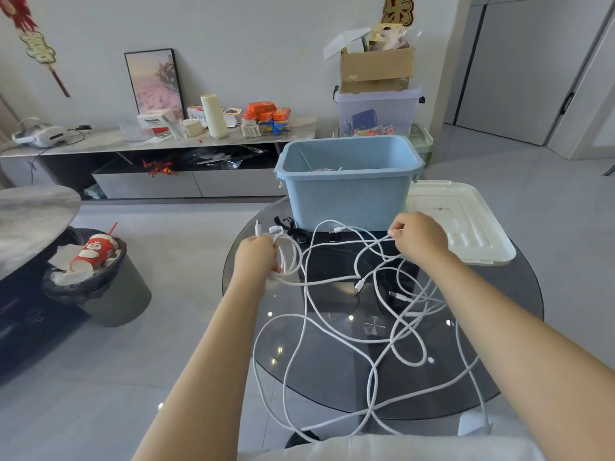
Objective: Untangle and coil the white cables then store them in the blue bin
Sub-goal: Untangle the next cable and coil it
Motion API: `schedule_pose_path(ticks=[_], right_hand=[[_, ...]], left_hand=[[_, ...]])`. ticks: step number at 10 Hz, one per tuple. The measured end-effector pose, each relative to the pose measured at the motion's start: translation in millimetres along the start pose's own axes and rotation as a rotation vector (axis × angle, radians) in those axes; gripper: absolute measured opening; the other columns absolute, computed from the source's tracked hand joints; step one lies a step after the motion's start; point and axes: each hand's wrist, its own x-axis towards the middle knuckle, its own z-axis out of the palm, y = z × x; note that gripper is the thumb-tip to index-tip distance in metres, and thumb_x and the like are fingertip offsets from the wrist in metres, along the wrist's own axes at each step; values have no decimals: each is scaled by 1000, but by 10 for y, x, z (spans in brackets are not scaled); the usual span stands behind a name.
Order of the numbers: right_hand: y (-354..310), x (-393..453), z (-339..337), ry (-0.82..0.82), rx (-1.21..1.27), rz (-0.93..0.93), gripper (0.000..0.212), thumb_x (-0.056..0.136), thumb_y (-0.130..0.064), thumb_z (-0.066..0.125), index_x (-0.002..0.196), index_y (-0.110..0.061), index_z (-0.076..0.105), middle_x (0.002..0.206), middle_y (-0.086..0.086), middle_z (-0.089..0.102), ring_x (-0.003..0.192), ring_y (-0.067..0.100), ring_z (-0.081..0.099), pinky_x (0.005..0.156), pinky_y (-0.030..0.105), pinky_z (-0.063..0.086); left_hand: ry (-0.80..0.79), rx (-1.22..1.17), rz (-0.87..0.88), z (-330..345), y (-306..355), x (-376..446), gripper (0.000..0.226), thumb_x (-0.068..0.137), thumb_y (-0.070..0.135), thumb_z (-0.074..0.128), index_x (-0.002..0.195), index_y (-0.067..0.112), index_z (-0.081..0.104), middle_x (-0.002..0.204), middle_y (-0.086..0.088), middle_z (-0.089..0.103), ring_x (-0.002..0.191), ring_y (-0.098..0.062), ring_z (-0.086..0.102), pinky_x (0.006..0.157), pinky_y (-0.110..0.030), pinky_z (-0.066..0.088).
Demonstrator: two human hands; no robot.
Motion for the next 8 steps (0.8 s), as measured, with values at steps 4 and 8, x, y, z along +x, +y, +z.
schedule_pose_path(ticks=[4, 8], right_hand=[[-387, -216, 85, -95, 7, -521, 29, 94, -24, 52, 119, -34, 64, 132, -14, 54, 126, 17, 34, 99, 29, 18], [-568, -534, -13, -781, 456, -393, 40, 99, -48, 28, 104, -25, 61, 87, -10, 58, 88, 3, 57, 98, 26, 38]], left_hand=[[-106, -556, -11, 154, 82, -60, 31, 99, 5, 31, 72, 11, 44, 41, 11, 26, 33, -4, 21, 42, -16, 25], [-233, -955, -42, 2, 164, -140, 33, 102, 10, 26, 73, 11, 41, 44, 7, 28, 36, -8, 29, 56, -23, 38]])
